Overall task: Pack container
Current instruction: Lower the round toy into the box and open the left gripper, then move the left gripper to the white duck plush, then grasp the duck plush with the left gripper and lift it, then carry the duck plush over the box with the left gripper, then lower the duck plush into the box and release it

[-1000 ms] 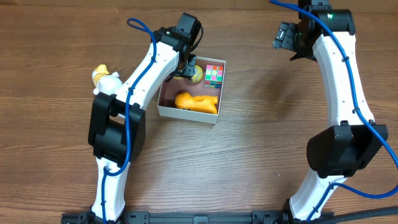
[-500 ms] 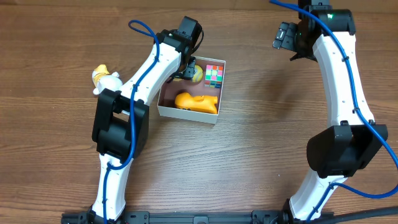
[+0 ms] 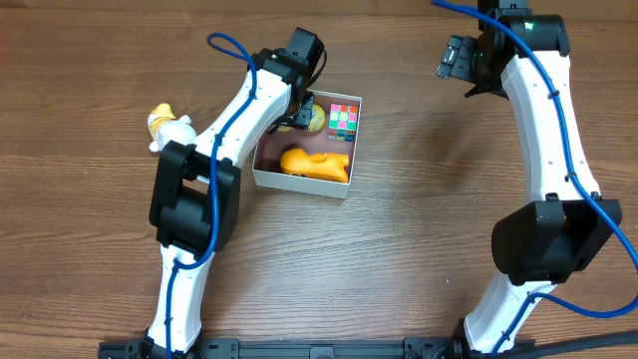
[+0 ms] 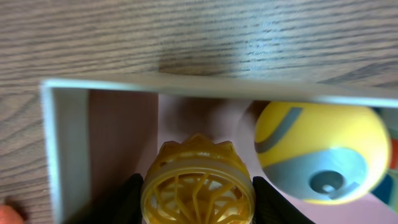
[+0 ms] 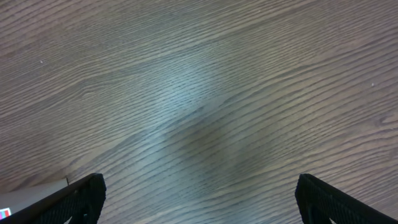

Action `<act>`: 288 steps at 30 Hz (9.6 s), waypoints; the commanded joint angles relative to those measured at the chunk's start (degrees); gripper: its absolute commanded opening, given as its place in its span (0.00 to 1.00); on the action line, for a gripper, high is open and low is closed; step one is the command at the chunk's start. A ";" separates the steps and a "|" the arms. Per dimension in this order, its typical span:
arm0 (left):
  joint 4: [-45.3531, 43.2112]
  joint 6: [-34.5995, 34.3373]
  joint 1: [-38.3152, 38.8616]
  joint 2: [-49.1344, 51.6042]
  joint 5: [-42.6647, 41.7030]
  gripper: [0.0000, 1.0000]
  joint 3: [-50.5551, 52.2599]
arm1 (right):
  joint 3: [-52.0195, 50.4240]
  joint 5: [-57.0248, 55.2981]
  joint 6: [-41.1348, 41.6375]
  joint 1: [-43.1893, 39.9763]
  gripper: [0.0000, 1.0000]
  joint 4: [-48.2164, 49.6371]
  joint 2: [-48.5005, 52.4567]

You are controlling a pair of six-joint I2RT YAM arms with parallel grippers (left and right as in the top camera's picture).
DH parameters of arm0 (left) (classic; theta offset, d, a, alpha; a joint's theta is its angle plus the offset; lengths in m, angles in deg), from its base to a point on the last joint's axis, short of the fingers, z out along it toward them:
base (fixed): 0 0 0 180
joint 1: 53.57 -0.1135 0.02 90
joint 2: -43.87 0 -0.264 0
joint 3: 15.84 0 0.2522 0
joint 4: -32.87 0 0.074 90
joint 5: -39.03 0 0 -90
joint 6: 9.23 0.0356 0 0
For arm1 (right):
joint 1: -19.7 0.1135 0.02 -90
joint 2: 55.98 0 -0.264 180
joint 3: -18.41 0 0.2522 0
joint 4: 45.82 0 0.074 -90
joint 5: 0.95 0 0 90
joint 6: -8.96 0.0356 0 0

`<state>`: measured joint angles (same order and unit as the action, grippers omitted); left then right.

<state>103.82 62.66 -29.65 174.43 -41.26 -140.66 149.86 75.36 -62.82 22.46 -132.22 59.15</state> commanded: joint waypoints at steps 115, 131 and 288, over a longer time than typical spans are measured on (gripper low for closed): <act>22.53 -11.41 -19.54 -0.31 8.59 0.04 -16.55 | 0.07 -0.20 0.50 0.11 1.00 0.31 -0.55; 28.06 20.02 -11.32 -0.31 -20.76 0.14 -37.09 | 0.04 -0.20 0.50 0.11 1.00 0.31 -0.55; 33.92 -66.12 9.33 12.81 4.50 1.00 -40.41 | 0.07 -0.17 0.50 0.11 1.00 0.31 -0.55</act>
<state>138.02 -4.50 -21.04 187.15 -36.01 -183.79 149.86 75.36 -62.82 22.46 -132.24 59.15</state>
